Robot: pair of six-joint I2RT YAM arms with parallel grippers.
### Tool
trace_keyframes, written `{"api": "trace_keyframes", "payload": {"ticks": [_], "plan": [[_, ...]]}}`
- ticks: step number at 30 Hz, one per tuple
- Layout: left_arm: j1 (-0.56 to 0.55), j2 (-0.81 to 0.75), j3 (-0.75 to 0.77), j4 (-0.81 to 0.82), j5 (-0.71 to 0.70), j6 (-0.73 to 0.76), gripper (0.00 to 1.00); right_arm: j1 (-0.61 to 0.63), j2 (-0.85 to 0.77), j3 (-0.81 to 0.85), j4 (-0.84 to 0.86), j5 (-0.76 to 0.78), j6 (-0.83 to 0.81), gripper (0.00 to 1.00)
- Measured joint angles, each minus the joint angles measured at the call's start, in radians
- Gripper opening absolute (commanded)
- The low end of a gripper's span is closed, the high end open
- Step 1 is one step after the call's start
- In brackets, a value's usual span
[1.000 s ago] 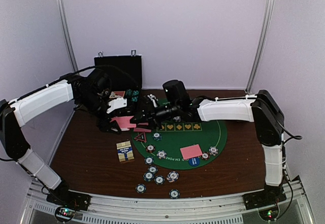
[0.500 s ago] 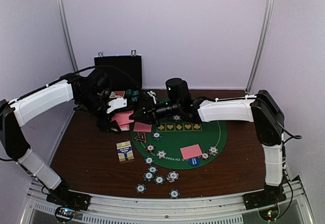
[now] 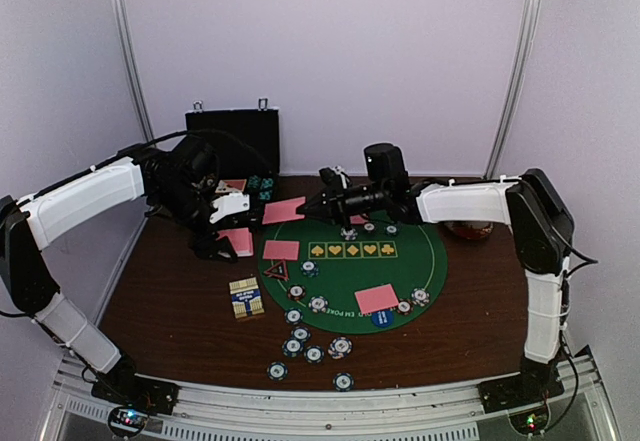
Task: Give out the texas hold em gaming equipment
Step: Distribute the poker card in the small blind area.
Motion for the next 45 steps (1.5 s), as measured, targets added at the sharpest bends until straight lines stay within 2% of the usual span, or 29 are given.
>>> {"api": "trace_keyframes", "payload": {"ticks": [3,7,13,21,24,30,34,37,45], "plan": [[0.0,0.0,0.0,0.0,-0.005,0.0,0.17,-0.043,-0.002,0.003,-0.029,0.0,-0.034,0.0],[0.0,0.0,0.0,-0.001,-0.009,0.0,0.16,-0.061,0.033,0.07,-0.149,0.009,-0.114,0.0],[0.0,0.0,0.0,-0.003,-0.011,0.0,0.15,-0.06,0.181,0.261,-0.29,0.044,-0.215,0.0],[0.0,-0.001,0.0,-0.004,-0.011,0.0,0.14,-0.05,0.392,0.452,-0.383,0.094,-0.248,0.01],[0.0,-0.001,0.0,-0.005,-0.011,0.0,0.14,-0.047,0.443,0.507,-0.409,0.114,-0.257,0.1],[0.0,-0.001,0.0,-0.005,-0.011,0.0,0.14,-0.036,0.48,0.557,-0.46,0.151,-0.28,0.38],[0.0,-0.003,0.0,-0.006,-0.011,0.0,0.14,-0.031,0.477,0.57,-0.52,0.183,-0.338,0.53],[0.0,-0.004,0.0,-0.008,-0.011,0.0,0.14,-0.029,0.468,0.571,-0.577,0.208,-0.383,0.71],[0.0,-0.005,0.0,-0.009,-0.009,-0.002,0.14,-0.021,0.283,0.456,-0.661,0.262,-0.48,0.82]]}}
